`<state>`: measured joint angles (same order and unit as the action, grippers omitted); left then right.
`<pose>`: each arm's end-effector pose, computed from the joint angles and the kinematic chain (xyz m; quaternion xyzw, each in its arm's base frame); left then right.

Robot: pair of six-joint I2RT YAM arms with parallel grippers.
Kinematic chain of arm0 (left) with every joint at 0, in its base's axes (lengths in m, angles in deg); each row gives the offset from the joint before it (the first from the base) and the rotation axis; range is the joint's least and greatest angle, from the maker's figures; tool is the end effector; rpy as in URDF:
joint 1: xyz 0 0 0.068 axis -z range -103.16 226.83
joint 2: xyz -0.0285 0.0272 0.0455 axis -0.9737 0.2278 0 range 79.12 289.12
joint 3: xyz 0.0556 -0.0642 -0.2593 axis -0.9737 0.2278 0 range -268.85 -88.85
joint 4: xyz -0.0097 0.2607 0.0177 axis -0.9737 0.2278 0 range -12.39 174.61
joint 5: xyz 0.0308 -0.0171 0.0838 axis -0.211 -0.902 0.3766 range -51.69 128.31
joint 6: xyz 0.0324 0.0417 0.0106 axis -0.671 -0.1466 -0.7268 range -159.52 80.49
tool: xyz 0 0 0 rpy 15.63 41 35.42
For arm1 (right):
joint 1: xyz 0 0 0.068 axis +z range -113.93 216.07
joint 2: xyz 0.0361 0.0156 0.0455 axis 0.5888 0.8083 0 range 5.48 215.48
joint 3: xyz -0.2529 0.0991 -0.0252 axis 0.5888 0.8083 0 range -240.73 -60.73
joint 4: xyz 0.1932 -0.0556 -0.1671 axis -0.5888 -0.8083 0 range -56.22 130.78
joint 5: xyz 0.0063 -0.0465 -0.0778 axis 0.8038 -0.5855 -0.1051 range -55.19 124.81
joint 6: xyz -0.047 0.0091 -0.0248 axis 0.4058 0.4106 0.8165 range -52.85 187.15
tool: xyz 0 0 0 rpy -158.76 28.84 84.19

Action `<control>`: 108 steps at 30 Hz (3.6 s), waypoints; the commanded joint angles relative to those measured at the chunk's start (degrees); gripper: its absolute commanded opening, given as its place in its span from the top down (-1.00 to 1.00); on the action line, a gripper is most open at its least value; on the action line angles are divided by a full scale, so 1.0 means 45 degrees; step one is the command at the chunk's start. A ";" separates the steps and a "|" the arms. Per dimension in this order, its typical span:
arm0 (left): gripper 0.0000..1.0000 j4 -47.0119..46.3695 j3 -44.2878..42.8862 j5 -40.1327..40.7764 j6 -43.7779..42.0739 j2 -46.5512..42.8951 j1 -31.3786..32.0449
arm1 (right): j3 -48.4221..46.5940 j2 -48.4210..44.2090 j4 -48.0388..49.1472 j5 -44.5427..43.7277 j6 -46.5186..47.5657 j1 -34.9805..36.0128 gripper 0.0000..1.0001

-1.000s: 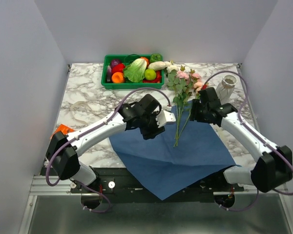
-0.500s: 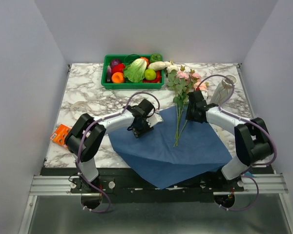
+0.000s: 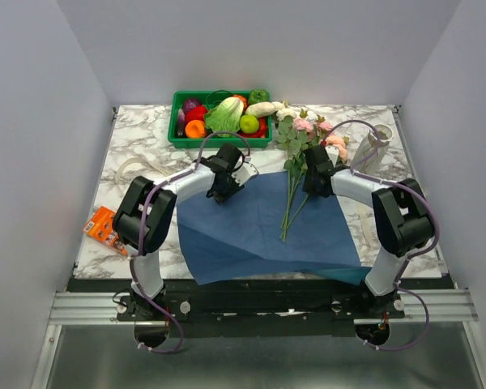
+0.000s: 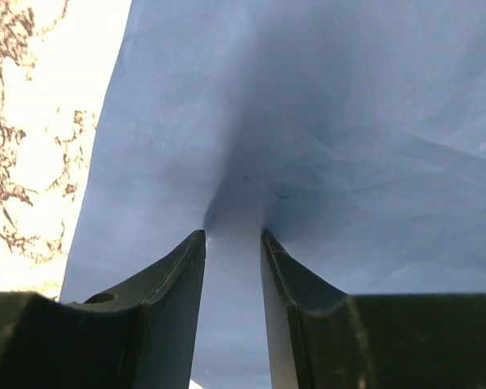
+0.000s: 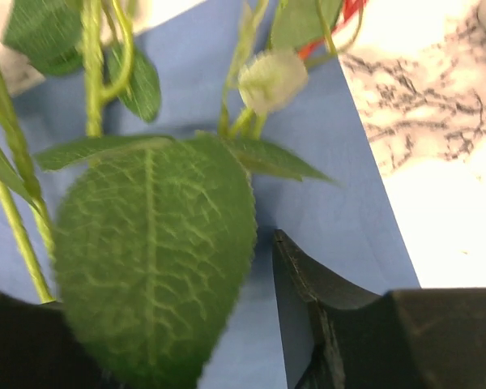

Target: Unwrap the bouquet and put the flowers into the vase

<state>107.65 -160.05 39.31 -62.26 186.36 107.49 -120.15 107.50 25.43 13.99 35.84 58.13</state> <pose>0.3239 -0.1911 0.1699 0.4379 0.8748 -0.0058 0.2072 0.3317 0.1207 0.1591 0.1260 0.9382 -0.0333 0.3206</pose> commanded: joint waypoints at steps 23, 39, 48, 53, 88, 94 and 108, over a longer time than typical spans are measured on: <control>-0.03 0.6585 -0.4100 -0.5124 0.0894 -0.6798 -0.0035 | -0.2108 0.1840 -0.1587 -0.1975 -0.0736 0.1092 0.23; -0.04 0.6527 -0.3788 -0.4264 0.0483 -0.7600 -0.0464 | -0.0763 -0.3876 0.0008 -0.4356 0.0351 0.2205 0.99; -0.04 0.6332 -0.3534 -0.4303 0.0562 -0.7991 -0.0562 | 0.1619 -0.8587 0.9656 -0.5547 0.7739 0.2421 0.99; -0.04 0.6059 -0.3475 -0.4362 0.0503 -0.8050 -0.0562 | 0.1647 -0.6894 1.9589 -0.5687 1.4643 0.1974 0.99; -0.04 0.5785 -0.2850 -0.4869 -0.0512 -0.7640 -0.1421 | -0.3514 -0.2398 2.1732 -0.5061 1.6372 -0.2734 0.99; -0.04 0.5707 -0.2947 -0.4947 -0.0610 -0.7406 -0.1558 | -0.3515 -0.2027 2.1849 -0.4632 1.6255 -0.3106 0.99; -0.04 0.5902 -0.3533 -0.5123 -0.0805 -0.6664 -0.1753 | -0.3320 -0.0756 2.3314 -0.4592 1.6372 -0.3126 0.98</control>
<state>134.20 -173.60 18.06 -65.08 155.67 100.04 -134.64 103.24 114.67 -7.76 109.02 44.30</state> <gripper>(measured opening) 0.522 0.044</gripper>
